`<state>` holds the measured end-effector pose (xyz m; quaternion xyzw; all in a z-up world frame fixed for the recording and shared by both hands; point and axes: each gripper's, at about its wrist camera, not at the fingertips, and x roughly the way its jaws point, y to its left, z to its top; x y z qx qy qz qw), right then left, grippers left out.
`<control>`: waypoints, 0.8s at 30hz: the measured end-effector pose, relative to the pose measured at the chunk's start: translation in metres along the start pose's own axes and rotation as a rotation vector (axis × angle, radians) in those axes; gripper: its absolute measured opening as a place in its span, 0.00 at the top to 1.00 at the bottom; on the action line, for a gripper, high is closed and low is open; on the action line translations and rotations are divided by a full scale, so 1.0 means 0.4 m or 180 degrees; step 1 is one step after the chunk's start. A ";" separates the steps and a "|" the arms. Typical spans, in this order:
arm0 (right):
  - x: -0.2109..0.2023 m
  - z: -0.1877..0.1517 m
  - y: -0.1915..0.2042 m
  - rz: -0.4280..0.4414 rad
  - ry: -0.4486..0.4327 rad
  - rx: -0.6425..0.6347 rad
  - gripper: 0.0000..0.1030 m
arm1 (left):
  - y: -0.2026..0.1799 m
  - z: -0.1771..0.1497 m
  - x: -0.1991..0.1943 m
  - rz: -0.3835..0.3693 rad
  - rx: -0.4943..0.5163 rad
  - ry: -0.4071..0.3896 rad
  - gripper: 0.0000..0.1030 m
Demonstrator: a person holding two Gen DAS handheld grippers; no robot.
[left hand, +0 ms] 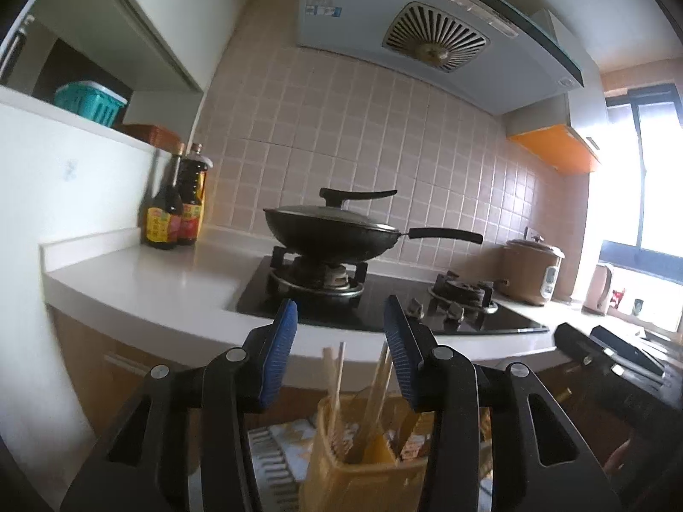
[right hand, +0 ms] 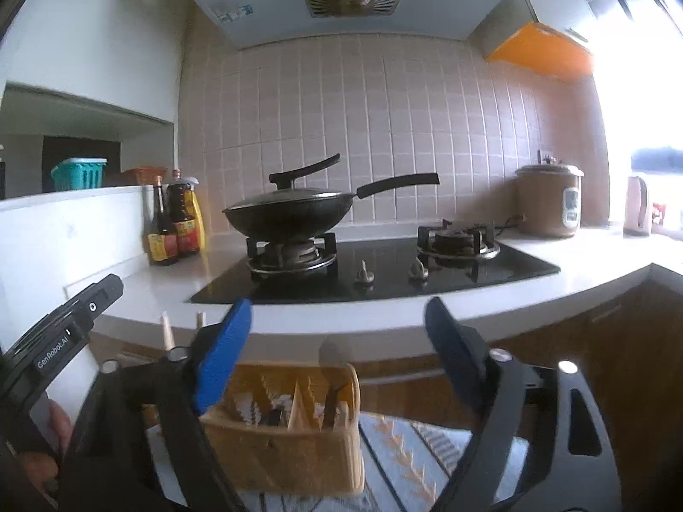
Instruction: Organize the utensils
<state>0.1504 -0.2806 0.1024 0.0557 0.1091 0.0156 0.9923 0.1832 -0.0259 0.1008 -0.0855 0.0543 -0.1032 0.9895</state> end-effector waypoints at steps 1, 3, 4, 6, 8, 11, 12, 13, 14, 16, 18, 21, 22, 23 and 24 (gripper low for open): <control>-0.019 -0.004 -0.008 0.0005 0.0039 0.0033 0.27 | 0.004 0.001 -0.015 0.0012 -0.0010 0.0018 0.60; -0.045 -0.020 -0.017 0.0018 0.0178 0.0070 0.27 | 0.016 -0.005 -0.056 0.0003 -0.0073 0.0077 0.52; -0.058 -0.038 -0.019 0.0052 0.0293 0.0086 0.27 | 0.022 -0.014 -0.080 -0.0001 -0.0097 0.0124 0.45; -0.083 -0.086 -0.015 0.0049 0.0519 0.0067 0.27 | 0.025 -0.042 -0.122 0.0035 -0.0106 0.0254 0.44; -0.108 -0.130 -0.012 0.0048 0.0638 0.0065 0.27 | 0.022 -0.072 -0.155 0.0071 -0.0099 0.0344 0.44; -0.144 -0.176 -0.008 0.0035 0.0668 0.0063 0.27 | 0.010 -0.122 -0.203 0.0142 -0.0090 0.0401 0.39; -0.155 -0.186 -0.007 0.0055 0.0657 0.0073 0.27 | 0.003 -0.140 -0.217 0.0166 -0.0071 0.0398 0.32; -0.170 -0.195 -0.003 0.0054 0.0606 0.0061 0.27 | -0.001 -0.149 -0.225 0.0174 -0.0048 0.0394 0.27; -0.183 -0.203 0.002 -0.0001 0.0549 0.0022 0.26 | -0.009 -0.163 -0.237 0.0187 -0.0012 0.0379 0.27; -0.201 -0.215 0.012 -0.0059 0.0445 -0.0058 0.26 | -0.021 -0.180 -0.252 0.0260 0.0047 0.0339 0.26; -0.217 -0.231 0.017 -0.0140 0.0356 -0.0093 0.20 | -0.030 -0.196 -0.268 0.0404 0.0088 0.0266 0.20; -0.235 -0.256 0.014 -0.0258 0.0207 -0.0110 0.15 | -0.034 -0.217 -0.293 0.0518 0.0097 0.0166 0.11; -0.240 -0.263 0.012 -0.0317 0.0146 -0.0124 0.14 | -0.037 -0.226 -0.302 0.0533 0.0118 0.0109 0.09; -0.245 -0.269 0.010 -0.0378 0.0084 -0.0138 0.11 | -0.042 -0.235 -0.309 0.0579 0.0157 0.0063 0.09; -0.247 -0.276 0.007 -0.0450 0.0029 -0.0140 0.08 | -0.050 -0.246 -0.313 0.0662 0.0243 0.0015 0.09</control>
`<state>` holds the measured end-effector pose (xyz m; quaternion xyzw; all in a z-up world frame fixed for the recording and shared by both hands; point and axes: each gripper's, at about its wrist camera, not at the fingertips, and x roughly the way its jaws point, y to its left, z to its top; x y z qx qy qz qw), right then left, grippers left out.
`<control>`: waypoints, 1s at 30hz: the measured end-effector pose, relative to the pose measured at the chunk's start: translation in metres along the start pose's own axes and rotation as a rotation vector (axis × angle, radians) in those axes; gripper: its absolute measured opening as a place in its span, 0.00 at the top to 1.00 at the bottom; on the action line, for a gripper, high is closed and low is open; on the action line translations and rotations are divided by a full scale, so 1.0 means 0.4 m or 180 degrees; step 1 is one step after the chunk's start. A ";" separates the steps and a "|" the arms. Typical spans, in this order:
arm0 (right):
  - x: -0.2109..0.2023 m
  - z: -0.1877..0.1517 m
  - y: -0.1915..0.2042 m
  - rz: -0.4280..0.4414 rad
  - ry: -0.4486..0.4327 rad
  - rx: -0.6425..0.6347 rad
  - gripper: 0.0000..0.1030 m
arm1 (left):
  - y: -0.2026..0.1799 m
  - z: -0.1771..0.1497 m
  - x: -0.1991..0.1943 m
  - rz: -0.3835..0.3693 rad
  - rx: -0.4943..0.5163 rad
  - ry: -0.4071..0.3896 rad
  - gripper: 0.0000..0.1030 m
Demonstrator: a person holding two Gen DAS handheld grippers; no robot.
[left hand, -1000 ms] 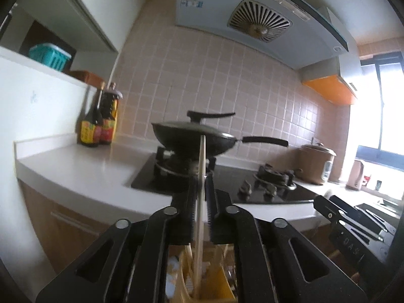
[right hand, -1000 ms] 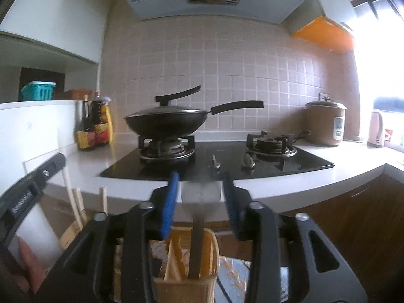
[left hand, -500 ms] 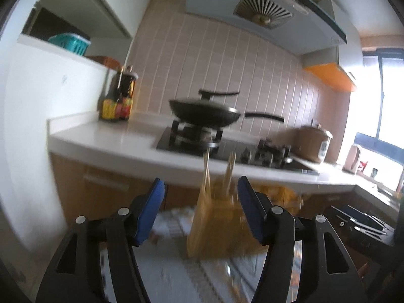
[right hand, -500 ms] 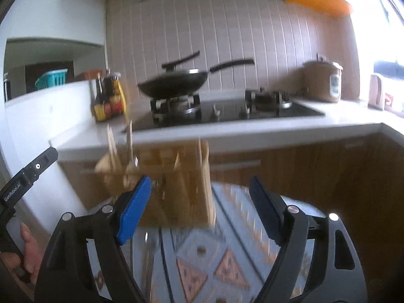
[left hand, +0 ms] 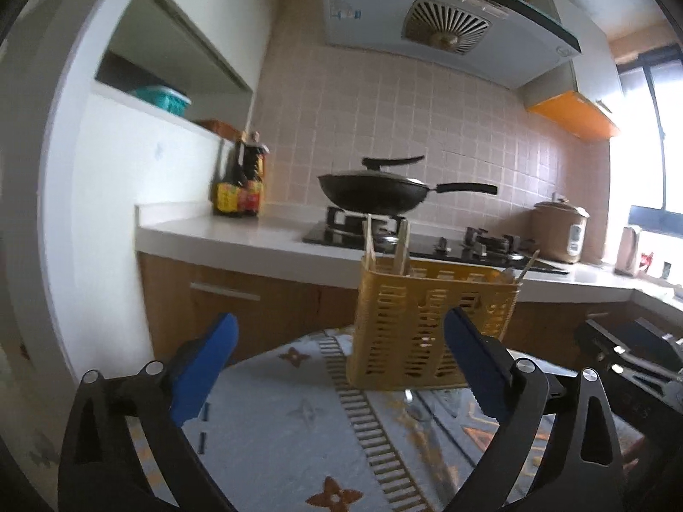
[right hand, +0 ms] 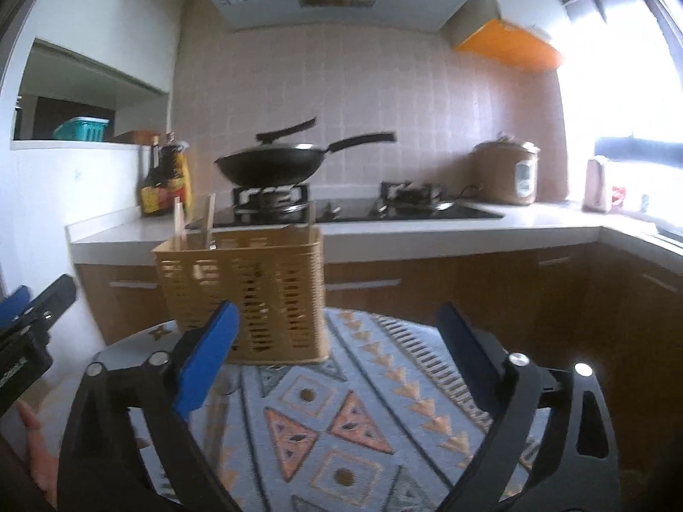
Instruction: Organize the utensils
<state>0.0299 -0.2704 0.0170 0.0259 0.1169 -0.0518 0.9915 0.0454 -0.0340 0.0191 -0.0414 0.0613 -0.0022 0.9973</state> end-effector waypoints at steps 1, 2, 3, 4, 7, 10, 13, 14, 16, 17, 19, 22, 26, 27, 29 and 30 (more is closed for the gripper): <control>0.002 0.000 -0.002 -0.0022 -0.0017 0.0022 0.08 | -0.007 -0.006 -0.002 0.0046 0.0060 -0.0027 0.09; 0.004 -0.005 -0.010 -0.0017 -0.0020 0.0079 0.08 | -0.013 -0.009 -0.001 0.0075 0.0099 -0.0053 0.09; 0.006 -0.007 -0.017 -0.0004 -0.0010 0.0129 0.08 | -0.018 -0.019 -0.004 0.0110 0.0126 -0.0088 0.09; 0.009 -0.011 -0.025 0.0005 0.0010 0.0187 0.08 | -0.021 -0.022 -0.008 0.0119 0.0138 -0.0111 0.09; 0.021 -0.014 -0.037 0.0015 0.0084 0.0143 0.08 | -0.032 -0.032 -0.019 0.0130 0.0253 -0.0204 0.09; 0.020 -0.019 -0.036 0.0034 0.0120 0.0087 0.08 | -0.029 -0.033 -0.010 0.0103 0.0256 -0.0146 0.09; 0.011 -0.020 -0.029 0.0014 0.0080 0.0039 0.08 | -0.007 -0.031 0.006 0.0086 0.0131 -0.0044 0.09; 0.004 -0.020 -0.026 -0.0001 0.0044 0.0014 0.08 | -0.003 -0.033 0.009 0.0105 0.0111 -0.0017 0.09; -0.008 -0.019 -0.021 -0.0043 -0.0014 -0.0029 0.08 | 0.003 -0.034 0.008 0.0102 0.0088 -0.0006 0.09; -0.014 -0.018 -0.020 -0.0056 -0.0036 -0.0039 0.08 | 0.001 -0.034 0.003 0.0096 0.0102 -0.0029 0.09; -0.022 -0.017 -0.022 -0.0055 -0.0063 -0.0041 0.08 | -0.008 -0.035 -0.006 0.0104 0.0159 -0.0078 0.07; -0.022 -0.016 -0.028 -0.0036 -0.0041 -0.0023 0.08 | -0.019 -0.036 -0.007 0.0136 0.0227 -0.0055 0.07; -0.020 -0.016 -0.033 -0.0012 -0.0012 -0.0002 0.08 | -0.016 -0.037 0.002 0.0155 0.0213 0.0010 0.07; -0.021 -0.016 -0.032 -0.0014 -0.0016 -0.0013 0.08 | -0.016 -0.037 0.002 0.0162 0.0209 0.0012 0.07; -0.024 -0.016 -0.028 -0.0012 -0.0027 -0.0039 0.08 | -0.017 -0.037 0.005 0.0197 0.0218 0.0027 0.07; -0.025 -0.016 -0.024 -0.0013 -0.0036 -0.0063 0.08 | -0.017 -0.038 0.006 0.0203 0.0220 0.0034 0.07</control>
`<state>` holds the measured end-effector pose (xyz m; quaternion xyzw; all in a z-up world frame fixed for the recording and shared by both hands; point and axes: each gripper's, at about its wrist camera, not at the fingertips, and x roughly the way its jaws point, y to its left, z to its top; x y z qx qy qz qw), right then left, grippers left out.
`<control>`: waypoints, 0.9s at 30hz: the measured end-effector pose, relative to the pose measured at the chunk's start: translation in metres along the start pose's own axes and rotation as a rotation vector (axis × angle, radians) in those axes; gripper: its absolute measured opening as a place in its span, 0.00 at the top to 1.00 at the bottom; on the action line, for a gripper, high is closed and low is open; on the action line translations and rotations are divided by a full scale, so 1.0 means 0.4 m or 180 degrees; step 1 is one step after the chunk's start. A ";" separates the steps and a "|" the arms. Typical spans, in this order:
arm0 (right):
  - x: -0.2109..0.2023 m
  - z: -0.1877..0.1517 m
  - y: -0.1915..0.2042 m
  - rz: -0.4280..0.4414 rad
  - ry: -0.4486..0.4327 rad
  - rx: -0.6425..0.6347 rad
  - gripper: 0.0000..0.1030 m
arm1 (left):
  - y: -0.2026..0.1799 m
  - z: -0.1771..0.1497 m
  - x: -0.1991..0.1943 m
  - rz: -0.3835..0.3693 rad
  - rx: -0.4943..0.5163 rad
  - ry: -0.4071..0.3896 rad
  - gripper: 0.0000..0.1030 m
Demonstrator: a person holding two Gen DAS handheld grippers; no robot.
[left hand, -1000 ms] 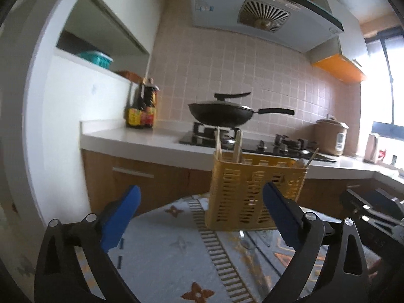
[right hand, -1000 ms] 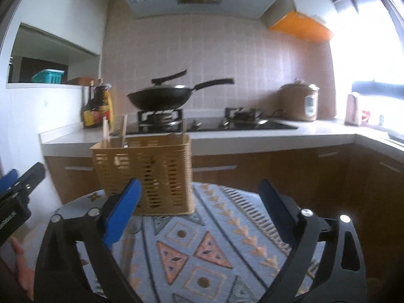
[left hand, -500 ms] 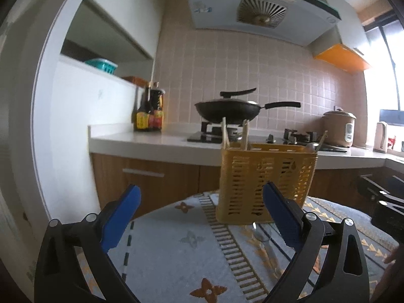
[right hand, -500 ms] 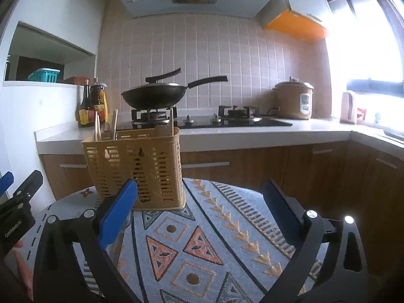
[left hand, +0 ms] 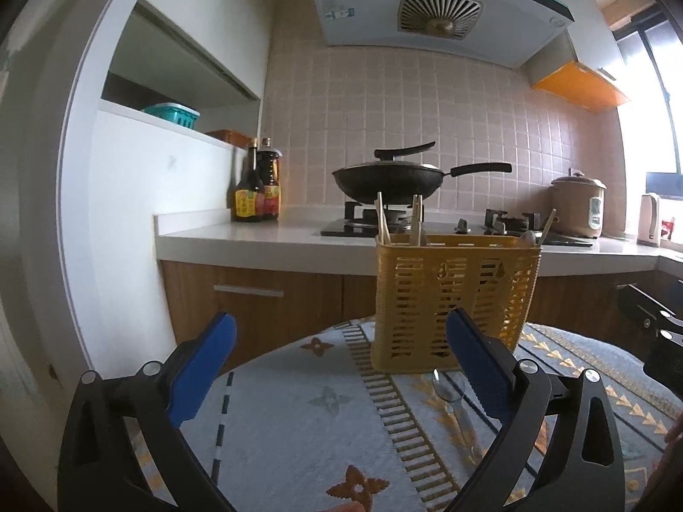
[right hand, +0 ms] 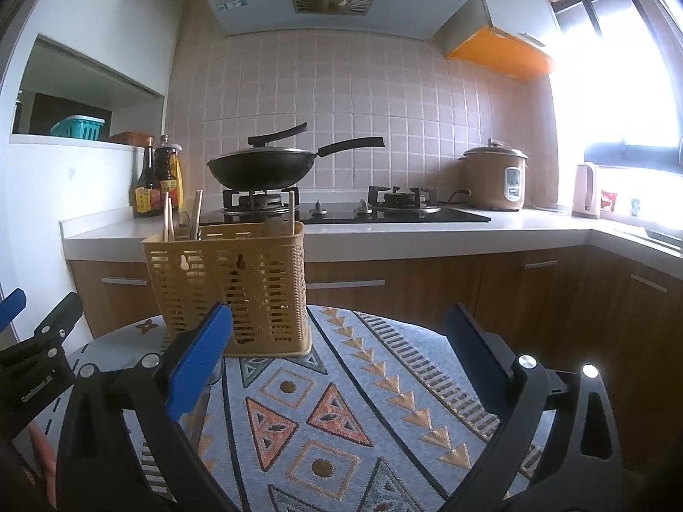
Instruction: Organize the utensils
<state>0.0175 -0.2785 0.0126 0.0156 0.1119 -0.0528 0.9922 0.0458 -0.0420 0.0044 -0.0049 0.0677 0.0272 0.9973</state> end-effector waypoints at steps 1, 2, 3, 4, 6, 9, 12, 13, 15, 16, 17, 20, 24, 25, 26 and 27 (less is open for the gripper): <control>-0.001 0.000 0.004 -0.0004 -0.0006 -0.0026 0.08 | 0.000 0.000 0.001 0.0000 0.0001 0.0008 0.07; -0.002 0.000 0.008 -0.0006 -0.0014 -0.0051 0.08 | 0.000 -0.001 0.001 -0.0001 0.0001 0.0011 0.07; -0.003 -0.001 0.011 -0.0007 -0.0019 -0.0066 0.08 | 0.000 0.000 0.002 -0.0001 0.0002 0.0013 0.07; -0.005 -0.001 0.014 -0.0006 -0.0028 -0.0085 0.08 | 0.000 0.000 0.002 0.0005 0.0003 0.0009 0.07; -0.009 0.000 0.018 0.0001 -0.0045 -0.0102 0.08 | 0.000 0.000 0.001 -0.0003 0.0001 -0.0003 0.07; -0.008 0.001 0.016 0.0007 -0.0042 -0.0095 0.08 | 0.001 -0.001 0.000 0.0009 0.0007 -0.0025 0.07; -0.006 0.002 0.011 0.0009 -0.0014 -0.0048 0.08 | 0.000 -0.002 0.001 0.0014 0.0015 -0.0030 0.07; -0.006 0.003 0.009 0.0012 -0.0004 -0.0031 0.08 | 0.001 -0.001 0.000 0.0003 0.0010 -0.0030 0.07; -0.004 0.004 0.004 0.0018 0.0014 0.0001 0.08 | 0.001 -0.002 -0.004 -0.0034 0.0002 -0.0046 0.07; -0.003 0.004 0.003 0.0021 0.0020 0.0008 0.08 | 0.001 -0.002 -0.006 -0.0039 0.0006 -0.0056 0.07; -0.002 0.004 0.003 0.0020 0.0026 0.0016 0.08 | -0.001 -0.002 -0.006 -0.0034 0.0014 -0.0058 0.07; -0.001 0.002 0.003 0.0023 0.0034 0.0017 0.08 | -0.001 -0.002 -0.005 -0.0038 0.0017 -0.0048 0.07; 0.000 0.000 0.005 0.0022 0.0037 -0.0004 0.08 | 0.001 -0.002 -0.005 -0.0042 0.0015 -0.0052 0.07; 0.001 0.000 0.005 0.0023 0.0040 -0.0010 0.08 | 0.000 -0.002 -0.005 -0.0043 0.0015 -0.0046 0.07; 0.002 0.000 0.006 0.0025 0.0042 -0.0017 0.08 | 0.001 -0.002 -0.004 -0.0051 0.0014 -0.0040 0.07; 0.003 0.000 0.007 0.0024 0.0044 -0.0022 0.08 | 0.002 -0.002 -0.003 -0.0057 0.0012 -0.0031 0.07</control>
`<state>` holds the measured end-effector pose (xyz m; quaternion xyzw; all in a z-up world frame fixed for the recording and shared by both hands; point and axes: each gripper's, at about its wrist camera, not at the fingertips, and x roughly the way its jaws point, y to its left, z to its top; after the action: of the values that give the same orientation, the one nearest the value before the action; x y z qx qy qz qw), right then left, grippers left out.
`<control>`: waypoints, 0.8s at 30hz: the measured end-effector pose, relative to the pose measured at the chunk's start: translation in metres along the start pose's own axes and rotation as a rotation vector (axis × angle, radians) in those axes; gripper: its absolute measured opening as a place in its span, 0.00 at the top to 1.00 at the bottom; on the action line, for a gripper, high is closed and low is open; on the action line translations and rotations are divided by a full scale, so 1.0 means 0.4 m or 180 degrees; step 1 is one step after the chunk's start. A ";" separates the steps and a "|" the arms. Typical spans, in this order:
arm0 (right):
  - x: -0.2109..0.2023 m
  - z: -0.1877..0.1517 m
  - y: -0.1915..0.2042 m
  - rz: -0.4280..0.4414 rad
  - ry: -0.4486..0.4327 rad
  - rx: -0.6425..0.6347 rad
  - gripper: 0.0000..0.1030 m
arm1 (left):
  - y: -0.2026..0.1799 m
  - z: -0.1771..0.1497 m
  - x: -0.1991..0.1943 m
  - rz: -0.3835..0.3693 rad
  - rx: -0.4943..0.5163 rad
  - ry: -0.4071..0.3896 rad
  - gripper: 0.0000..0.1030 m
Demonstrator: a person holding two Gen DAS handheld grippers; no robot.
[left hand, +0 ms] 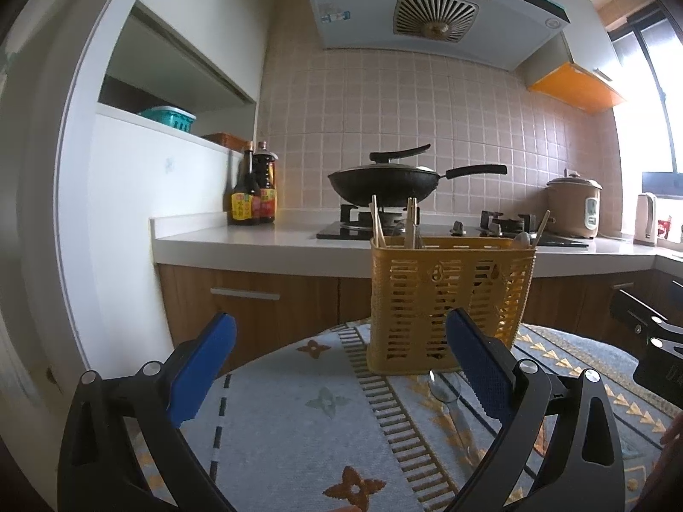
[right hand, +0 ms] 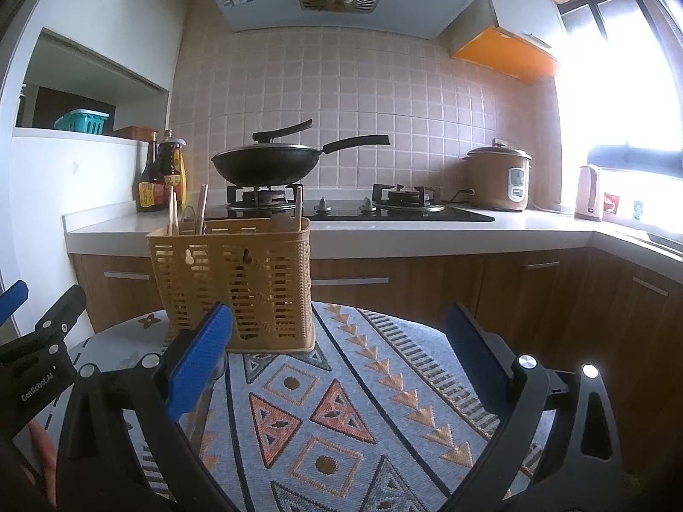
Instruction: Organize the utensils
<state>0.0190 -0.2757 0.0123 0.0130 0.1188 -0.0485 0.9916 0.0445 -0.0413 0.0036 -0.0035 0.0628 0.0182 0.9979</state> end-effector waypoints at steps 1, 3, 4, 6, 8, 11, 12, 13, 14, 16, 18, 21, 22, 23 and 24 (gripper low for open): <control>0.001 0.000 0.000 -0.0001 0.0001 -0.0004 0.08 | 0.000 0.000 0.000 -0.0001 0.0000 0.0004 0.07; 0.002 -0.001 0.000 0.0005 0.0006 0.0001 0.08 | -0.001 0.001 0.001 0.0000 0.0001 0.0003 0.07; 0.002 0.000 0.001 0.0006 0.0006 0.0003 0.08 | -0.001 0.001 0.001 0.0000 0.0001 0.0003 0.07; 0.003 -0.001 0.000 0.0004 0.0010 0.0006 0.08 | -0.001 0.001 0.002 -0.0001 0.0003 0.0009 0.07; 0.005 -0.001 -0.001 0.0006 0.0018 0.0006 0.08 | 0.000 0.001 0.003 -0.0002 0.0003 0.0015 0.07; 0.005 -0.002 -0.002 0.0007 0.0021 0.0007 0.08 | 0.000 0.001 0.005 -0.0006 0.0002 0.0016 0.07; 0.006 -0.002 -0.002 0.0009 0.0018 0.0007 0.08 | -0.001 0.001 0.005 -0.0005 0.0004 0.0015 0.07; 0.006 -0.001 -0.002 0.0009 0.0020 0.0005 0.08 | -0.001 0.001 0.005 0.0000 0.0006 0.0016 0.07; 0.007 -0.002 -0.001 0.0009 0.0024 0.0003 0.08 | -0.001 0.001 0.005 -0.0003 0.0005 0.0018 0.07; 0.006 -0.001 -0.001 0.0010 0.0026 0.0003 0.08 | 0.000 0.000 0.007 -0.0013 0.0008 0.0031 0.07; 0.006 -0.002 -0.001 0.0004 0.0027 -0.0001 0.08 | -0.003 -0.002 0.008 -0.0014 0.0012 0.0036 0.07; 0.007 -0.002 -0.002 0.0005 0.0027 -0.0003 0.08 | -0.003 -0.003 0.007 -0.0016 0.0013 0.0041 0.07; 0.007 -0.002 -0.003 0.0004 0.0027 -0.0004 0.08 | -0.003 -0.004 0.007 -0.0014 0.0015 0.0045 0.07; 0.007 -0.003 -0.003 0.0003 0.0029 -0.0004 0.08 | -0.004 -0.004 0.007 -0.0013 0.0016 0.0049 0.07; 0.007 -0.002 -0.002 0.0004 0.0030 -0.0004 0.08 | -0.004 -0.004 0.008 -0.0014 0.0017 0.0052 0.07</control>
<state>0.0215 -0.2769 0.0107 0.0127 0.1235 -0.0478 0.9911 0.0475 -0.0430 0.0016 -0.0011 0.0710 0.0158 0.9974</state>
